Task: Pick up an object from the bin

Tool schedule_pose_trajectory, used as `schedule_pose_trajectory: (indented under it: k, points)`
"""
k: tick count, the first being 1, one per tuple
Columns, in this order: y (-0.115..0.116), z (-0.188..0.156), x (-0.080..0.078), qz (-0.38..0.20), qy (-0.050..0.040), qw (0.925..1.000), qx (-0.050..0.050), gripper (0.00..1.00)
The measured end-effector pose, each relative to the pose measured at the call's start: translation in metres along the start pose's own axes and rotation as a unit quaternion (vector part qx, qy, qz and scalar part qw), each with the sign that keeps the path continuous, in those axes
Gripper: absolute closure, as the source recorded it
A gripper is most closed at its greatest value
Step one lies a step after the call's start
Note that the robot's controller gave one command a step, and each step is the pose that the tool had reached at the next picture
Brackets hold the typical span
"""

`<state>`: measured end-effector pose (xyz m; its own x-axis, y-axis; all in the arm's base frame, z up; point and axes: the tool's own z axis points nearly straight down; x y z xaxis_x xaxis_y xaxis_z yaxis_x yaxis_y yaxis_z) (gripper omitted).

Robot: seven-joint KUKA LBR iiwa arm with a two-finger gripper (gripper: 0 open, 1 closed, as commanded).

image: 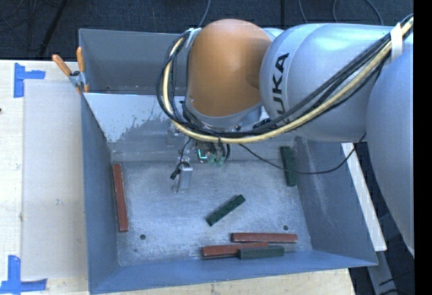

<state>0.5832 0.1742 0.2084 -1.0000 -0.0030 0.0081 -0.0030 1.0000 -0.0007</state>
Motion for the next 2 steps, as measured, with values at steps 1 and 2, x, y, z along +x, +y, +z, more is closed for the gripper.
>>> schedule_pose_trajectory:
  k: [1,2]
  points:
    - [-0.109,0.144,0.046,-0.043,0.0006,0.9991,0.001,0.0]
    - [-0.139,0.109,0.052,-0.116,-0.0043,0.9932,0.0,0.0]
